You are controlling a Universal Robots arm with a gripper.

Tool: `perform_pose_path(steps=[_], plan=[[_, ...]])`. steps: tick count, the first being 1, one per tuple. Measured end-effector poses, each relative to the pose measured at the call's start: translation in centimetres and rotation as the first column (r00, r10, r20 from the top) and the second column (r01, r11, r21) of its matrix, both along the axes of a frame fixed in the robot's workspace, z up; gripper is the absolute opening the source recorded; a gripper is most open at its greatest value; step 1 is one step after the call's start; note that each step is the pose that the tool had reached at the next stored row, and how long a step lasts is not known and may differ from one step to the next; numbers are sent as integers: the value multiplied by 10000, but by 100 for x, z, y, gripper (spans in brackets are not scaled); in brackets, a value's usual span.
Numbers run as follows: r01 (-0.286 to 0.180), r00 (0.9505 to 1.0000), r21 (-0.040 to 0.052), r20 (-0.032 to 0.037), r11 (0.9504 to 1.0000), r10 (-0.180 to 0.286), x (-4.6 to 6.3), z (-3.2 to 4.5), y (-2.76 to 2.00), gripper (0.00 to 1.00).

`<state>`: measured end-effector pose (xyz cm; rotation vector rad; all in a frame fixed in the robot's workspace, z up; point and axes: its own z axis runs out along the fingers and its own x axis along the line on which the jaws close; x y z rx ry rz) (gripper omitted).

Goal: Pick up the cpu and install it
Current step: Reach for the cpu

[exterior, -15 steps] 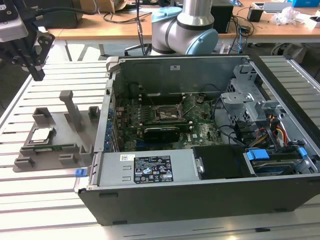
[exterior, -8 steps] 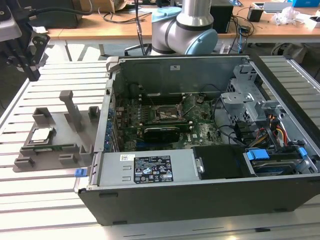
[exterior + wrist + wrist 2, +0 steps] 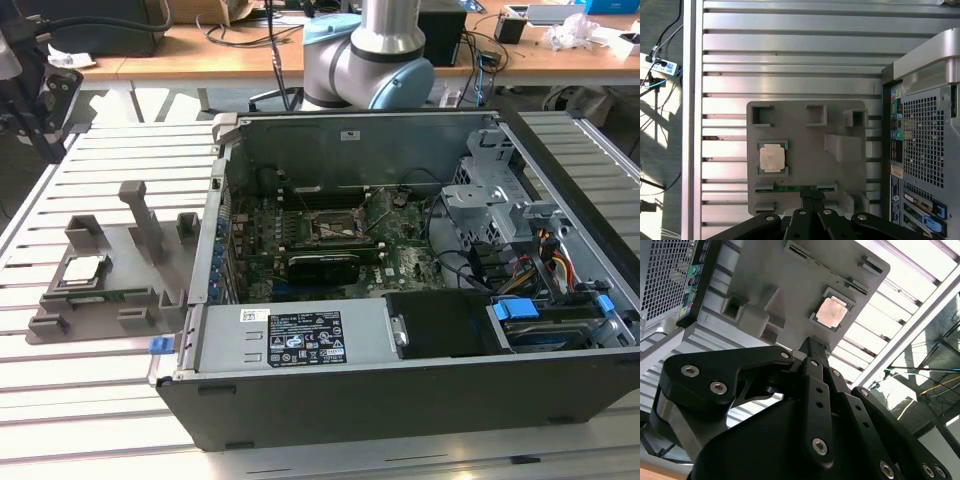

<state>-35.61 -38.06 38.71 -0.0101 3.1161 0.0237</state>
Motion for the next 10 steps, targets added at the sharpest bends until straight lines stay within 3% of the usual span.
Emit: perform_pose_path(steps=[10], plan=[[-1, 10000, 0, 0, 10000, 1, -179, -11, 0, 11]])
